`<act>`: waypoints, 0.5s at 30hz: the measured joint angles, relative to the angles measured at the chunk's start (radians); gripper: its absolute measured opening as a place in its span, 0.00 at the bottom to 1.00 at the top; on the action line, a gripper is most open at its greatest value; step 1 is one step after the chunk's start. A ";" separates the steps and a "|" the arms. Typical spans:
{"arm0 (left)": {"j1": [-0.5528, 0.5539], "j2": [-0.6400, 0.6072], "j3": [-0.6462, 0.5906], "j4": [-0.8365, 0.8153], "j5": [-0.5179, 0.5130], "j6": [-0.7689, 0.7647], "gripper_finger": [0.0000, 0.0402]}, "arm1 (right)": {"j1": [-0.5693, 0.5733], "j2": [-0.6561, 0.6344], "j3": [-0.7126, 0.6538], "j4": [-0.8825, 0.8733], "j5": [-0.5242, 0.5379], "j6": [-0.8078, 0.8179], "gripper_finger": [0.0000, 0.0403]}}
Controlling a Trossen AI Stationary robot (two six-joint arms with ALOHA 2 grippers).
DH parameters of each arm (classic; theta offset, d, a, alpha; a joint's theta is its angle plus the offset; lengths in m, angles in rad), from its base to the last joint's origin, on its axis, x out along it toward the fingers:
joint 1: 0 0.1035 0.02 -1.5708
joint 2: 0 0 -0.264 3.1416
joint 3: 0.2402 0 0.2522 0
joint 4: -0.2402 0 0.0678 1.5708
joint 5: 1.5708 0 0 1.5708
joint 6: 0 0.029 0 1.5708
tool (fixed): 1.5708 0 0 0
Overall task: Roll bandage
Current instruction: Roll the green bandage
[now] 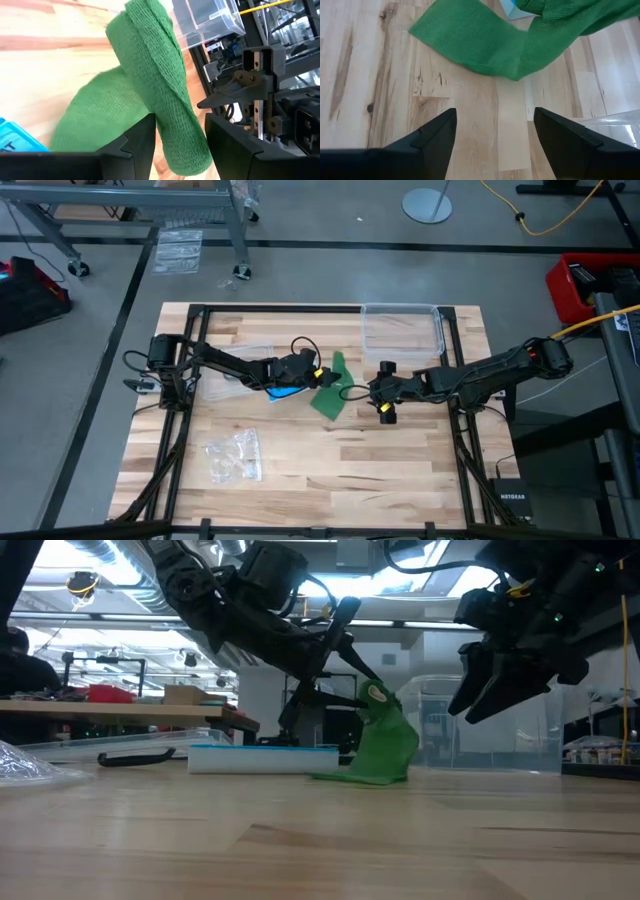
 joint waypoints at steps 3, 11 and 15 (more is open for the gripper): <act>-0.002 0.000 0.000 0.009 -0.023 0.023 0.40 | 0.000 0.000 0.000 0.000 0.000 0.000 0.67; -0.007 0.010 0.021 0.025 -0.040 0.025 0.40 | 0.000 0.000 0.000 0.000 0.000 0.000 0.67; -0.033 0.059 0.066 0.020 -0.029 0.015 0.40 | 0.000 0.000 0.000 -0.002 -0.001 0.000 0.67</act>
